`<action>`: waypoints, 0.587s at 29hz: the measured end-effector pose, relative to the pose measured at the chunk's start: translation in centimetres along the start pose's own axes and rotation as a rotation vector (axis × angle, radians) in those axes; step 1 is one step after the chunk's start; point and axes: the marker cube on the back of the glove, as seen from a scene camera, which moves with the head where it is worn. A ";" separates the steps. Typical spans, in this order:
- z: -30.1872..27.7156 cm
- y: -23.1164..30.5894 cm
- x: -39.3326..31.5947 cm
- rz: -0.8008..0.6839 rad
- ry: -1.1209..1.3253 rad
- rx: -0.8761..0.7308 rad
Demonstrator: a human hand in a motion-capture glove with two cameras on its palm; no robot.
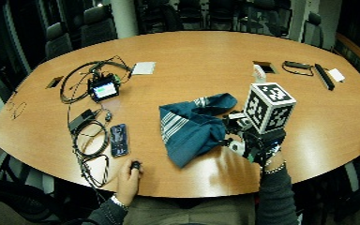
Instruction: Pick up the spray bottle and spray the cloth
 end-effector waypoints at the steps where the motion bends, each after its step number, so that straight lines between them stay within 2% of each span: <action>1: 0.0 -0.2 -0.1 -0.003 -0.004 0.001; 11: -0.3 -3.0 0.2 0.058 -0.059 0.054; 17: 0.4 -5.8 1.7 0.165 -0.091 0.201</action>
